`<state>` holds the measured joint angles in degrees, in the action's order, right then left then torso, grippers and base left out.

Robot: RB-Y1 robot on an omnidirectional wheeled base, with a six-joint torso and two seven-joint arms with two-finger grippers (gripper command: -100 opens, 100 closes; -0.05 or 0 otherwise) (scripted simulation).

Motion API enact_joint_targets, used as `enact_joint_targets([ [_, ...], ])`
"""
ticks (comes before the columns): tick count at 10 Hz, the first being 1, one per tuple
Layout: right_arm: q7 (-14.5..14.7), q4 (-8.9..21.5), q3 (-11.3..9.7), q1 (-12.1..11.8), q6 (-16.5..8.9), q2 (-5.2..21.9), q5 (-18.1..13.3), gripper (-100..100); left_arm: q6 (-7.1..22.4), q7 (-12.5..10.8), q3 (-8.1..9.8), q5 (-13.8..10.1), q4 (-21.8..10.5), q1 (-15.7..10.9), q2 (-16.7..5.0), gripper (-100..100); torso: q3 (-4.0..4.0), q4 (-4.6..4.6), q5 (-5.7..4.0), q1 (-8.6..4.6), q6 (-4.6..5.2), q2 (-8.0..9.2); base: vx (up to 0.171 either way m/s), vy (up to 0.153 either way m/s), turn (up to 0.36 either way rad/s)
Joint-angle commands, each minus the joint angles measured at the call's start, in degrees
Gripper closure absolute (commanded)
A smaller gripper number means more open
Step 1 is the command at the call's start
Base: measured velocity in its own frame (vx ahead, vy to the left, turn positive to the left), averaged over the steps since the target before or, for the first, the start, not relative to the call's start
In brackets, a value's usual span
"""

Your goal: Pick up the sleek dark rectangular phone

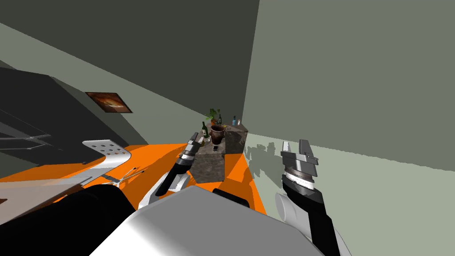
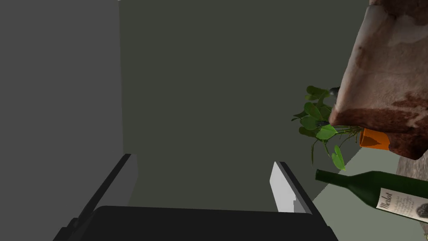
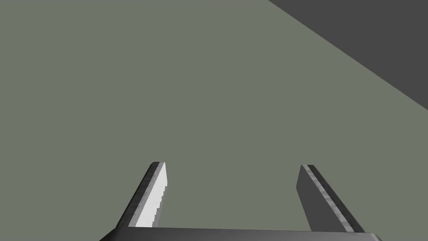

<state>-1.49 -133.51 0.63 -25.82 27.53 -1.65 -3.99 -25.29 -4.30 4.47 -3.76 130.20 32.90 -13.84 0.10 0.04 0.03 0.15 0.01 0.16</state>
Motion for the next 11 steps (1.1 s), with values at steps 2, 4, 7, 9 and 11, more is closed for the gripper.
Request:
enact_joint_targets([
  [2, 0.0, 0.0, 0.0, 0.01, 0.0, 0.0, 0.0, 0, 1.34, -1.09, 1.08, -0.53, -0.29, 0.97, -3.99, -100, 0.03, 0.01, 0.0, 0.03, 0.02, 0.05, -0.058, 0.034, -0.217],
  [4, 0.0, 0.0, 0.0, 0.0, 0.0, 0.0, 0.0, 0, 2.37, -1.81, 1.87, -1.04, -0.52, 1.69, -6.85, -100, 0.0, 0.0, 0.01, 0.04, 0.0, 0.0, -0.038, 0.027, -0.133],
  [7, 0.0, 0.0, 0.01, -0.01, 0.0, 0.0, 0.0, 0, 4.8, -3.19, 3.49, -2.37, -1.05, 3.38, -11.96, -100, -0.03, -0.01, 0.01, 0.02, -0.03, -0.06, -0.039, 0.026, -0.188],
  [9, 0.0, 0.0, 0.01, -0.01, 0.0, 0.0, 0.0, 0, 6.19, -3.83, 4.29, -3.21, -1.36, 4.32, -15.07, -100, -0.03, -0.01, 0.01, 0.01, -0.03, -0.05, -0.04, 0.022, -0.154],
  [11, 0.0, 0.0, 0.01, -0.01, 0.0, 0.0, 0.0, 0, 7.69, -4.44, 5.09, -4.15, -1.71, 5.32, -18.24, -100, -0.04, -0.01, 0.01, 0.02, -0.03, -0.08, -0.036, 0.023, -0.187],
])
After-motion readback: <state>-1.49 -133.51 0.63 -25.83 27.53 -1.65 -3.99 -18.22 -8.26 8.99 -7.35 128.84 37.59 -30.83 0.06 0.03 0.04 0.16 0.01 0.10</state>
